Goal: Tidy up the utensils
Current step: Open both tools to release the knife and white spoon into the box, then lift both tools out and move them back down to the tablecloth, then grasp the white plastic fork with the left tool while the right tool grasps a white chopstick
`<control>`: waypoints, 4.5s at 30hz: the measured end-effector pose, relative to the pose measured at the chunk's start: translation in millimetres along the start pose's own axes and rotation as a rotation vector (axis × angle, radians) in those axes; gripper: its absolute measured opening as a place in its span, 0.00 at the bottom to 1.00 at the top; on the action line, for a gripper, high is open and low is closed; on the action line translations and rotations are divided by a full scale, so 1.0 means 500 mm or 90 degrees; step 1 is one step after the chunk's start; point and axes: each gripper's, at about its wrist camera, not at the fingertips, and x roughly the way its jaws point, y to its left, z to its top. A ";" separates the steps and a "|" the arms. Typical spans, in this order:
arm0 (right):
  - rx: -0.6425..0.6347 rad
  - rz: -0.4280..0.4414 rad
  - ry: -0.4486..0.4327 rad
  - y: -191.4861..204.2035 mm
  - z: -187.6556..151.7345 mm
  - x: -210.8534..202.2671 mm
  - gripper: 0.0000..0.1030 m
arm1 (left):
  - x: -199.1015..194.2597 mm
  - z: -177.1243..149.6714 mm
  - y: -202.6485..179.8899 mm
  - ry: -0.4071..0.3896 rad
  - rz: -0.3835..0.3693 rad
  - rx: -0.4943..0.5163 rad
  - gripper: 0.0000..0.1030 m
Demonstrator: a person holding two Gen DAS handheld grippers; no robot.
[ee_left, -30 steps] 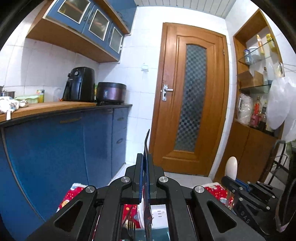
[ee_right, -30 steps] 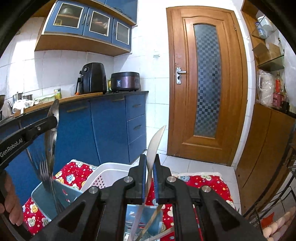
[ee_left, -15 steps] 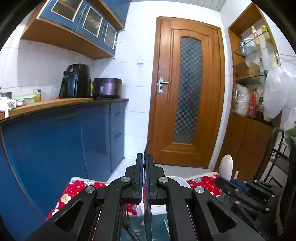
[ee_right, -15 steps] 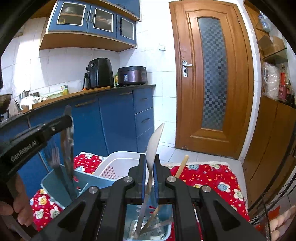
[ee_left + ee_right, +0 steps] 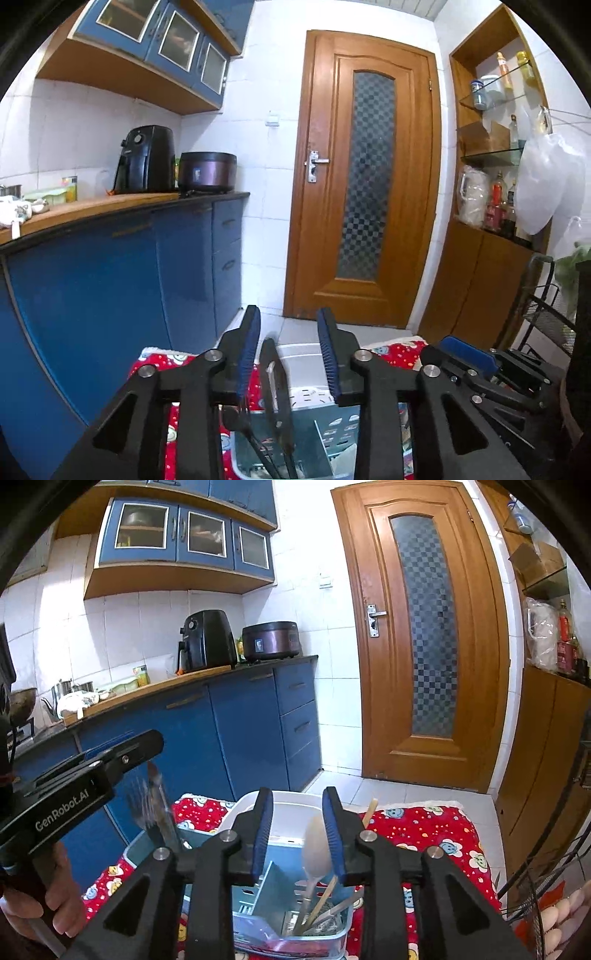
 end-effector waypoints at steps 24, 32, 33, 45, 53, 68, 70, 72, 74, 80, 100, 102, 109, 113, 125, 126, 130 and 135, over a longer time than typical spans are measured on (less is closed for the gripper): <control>0.051 0.009 0.046 0.007 -0.064 -0.137 0.31 | -0.129 -0.042 0.024 0.087 -0.005 0.001 0.33; 0.101 0.012 0.102 -0.009 -0.138 -0.137 0.31 | -0.157 -0.099 0.025 0.134 -0.010 -0.002 0.33; 0.106 0.011 0.108 -0.012 -0.147 -0.135 0.31 | -0.157 -0.105 0.026 0.140 -0.010 -0.002 0.33; 0.154 0.006 0.196 -0.026 -0.238 -0.084 0.31 | -0.133 -0.194 0.064 0.212 0.017 -0.045 0.33; 0.189 0.021 0.247 -0.031 -0.274 -0.039 0.31 | -0.108 -0.242 0.101 0.256 0.042 -0.071 0.33; 0.226 0.035 0.305 -0.051 -0.297 0.035 0.33 | -0.089 -0.304 0.167 0.295 0.065 -0.129 0.33; 0.227 0.032 0.302 -0.049 -0.297 0.039 0.33 | -0.087 -0.306 0.171 0.296 0.066 -0.133 0.33; 0.232 0.031 0.294 -0.050 -0.298 0.044 0.35 | -0.085 -0.309 0.173 0.297 0.063 -0.137 0.33; 0.240 0.035 0.287 -0.053 -0.298 0.049 0.38 | -0.084 -0.312 0.172 0.299 0.062 -0.135 0.33; 0.272 0.050 0.260 -0.050 -0.303 0.062 0.43 | -0.087 -0.316 0.171 0.301 0.061 -0.135 0.33; 0.297 0.117 0.148 -0.059 -0.262 -0.056 0.03 | -0.104 -0.316 0.159 0.308 0.058 -0.119 0.33; 0.297 0.119 0.124 -0.063 -0.240 -0.090 0.03 | -0.106 -0.315 0.153 0.311 0.053 -0.117 0.33; 0.244 0.099 0.063 -0.064 -0.173 -0.174 0.03 | -0.104 -0.311 0.119 0.327 0.024 -0.092 0.33; 0.190 0.058 0.047 -0.063 -0.146 -0.210 0.03 | -0.102 -0.318 0.096 0.350 -0.005 -0.091 0.33; 0.157 -0.008 0.051 -0.083 -0.144 -0.268 0.03 | -0.094 -0.337 0.023 0.415 -0.030 -0.037 0.33; 0.154 -0.015 0.051 -0.086 -0.143 -0.271 0.03 | -0.093 -0.337 0.018 0.417 -0.030 -0.032 0.33; 0.135 -0.041 0.042 -0.092 -0.141 -0.284 0.03 | -0.086 -0.344 -0.022 0.428 -0.030 0.011 0.33; 0.135 -0.030 0.035 -0.101 -0.142 -0.299 0.03 | -0.056 -0.357 -0.067 0.460 -0.018 0.063 0.33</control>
